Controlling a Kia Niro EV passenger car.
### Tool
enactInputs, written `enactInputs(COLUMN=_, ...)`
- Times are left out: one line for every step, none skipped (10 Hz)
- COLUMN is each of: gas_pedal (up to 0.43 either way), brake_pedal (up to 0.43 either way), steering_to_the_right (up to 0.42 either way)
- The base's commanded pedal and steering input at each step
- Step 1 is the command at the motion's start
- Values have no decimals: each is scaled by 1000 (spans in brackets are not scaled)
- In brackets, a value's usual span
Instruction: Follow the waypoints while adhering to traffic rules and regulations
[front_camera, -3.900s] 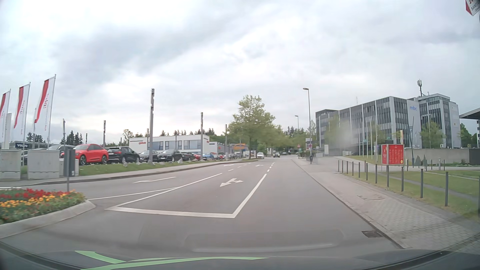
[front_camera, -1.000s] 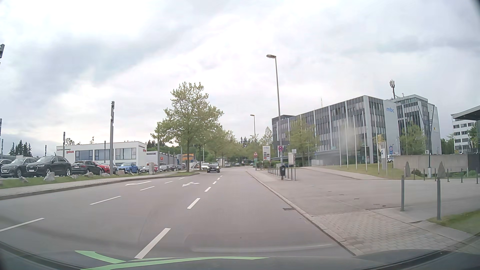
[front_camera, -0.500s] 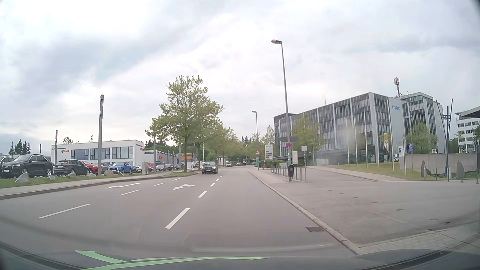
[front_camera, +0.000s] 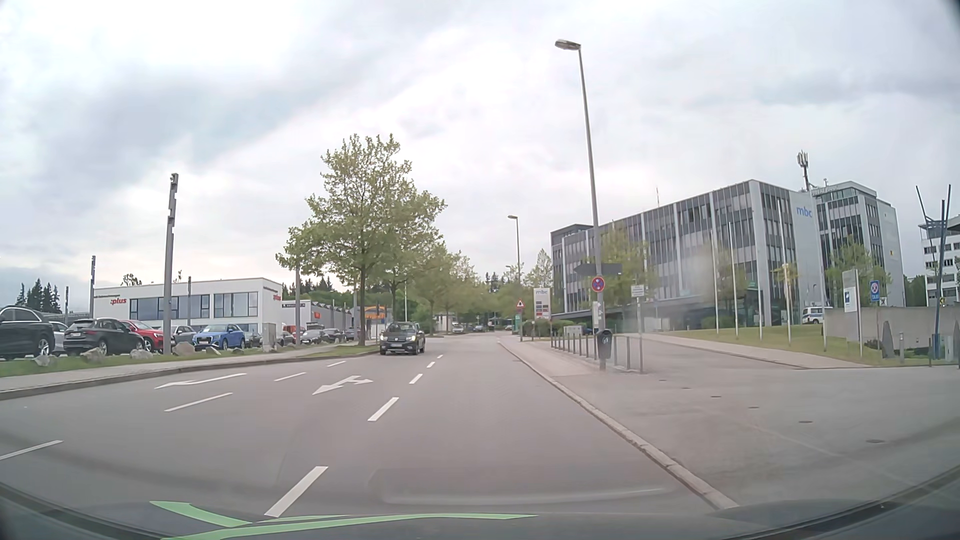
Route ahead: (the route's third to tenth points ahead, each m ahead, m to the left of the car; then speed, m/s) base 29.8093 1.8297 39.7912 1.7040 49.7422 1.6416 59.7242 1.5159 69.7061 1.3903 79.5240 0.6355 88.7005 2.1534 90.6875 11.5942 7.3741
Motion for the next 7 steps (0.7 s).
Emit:
enactInputs(gas_pedal=240, brake_pedal=0, steering_to_the_right=-6)
enactInputs(gas_pedal=240, brake_pedal=0, steering_to_the_right=-6)
enactInputs(gas_pedal=240, brake_pedal=0, steering_to_the_right=-6)
enactInputs(gas_pedal=240, brake_pedal=0, steering_to_the_right=-6)
enactInputs(gas_pedal=240, brake_pedal=0, steering_to_the_right=-5)
enactInputs(gas_pedal=240, brake_pedal=0, steering_to_the_right=-5)
enactInputs(gas_pedal=240, brake_pedal=0, steering_to_the_right=-5)
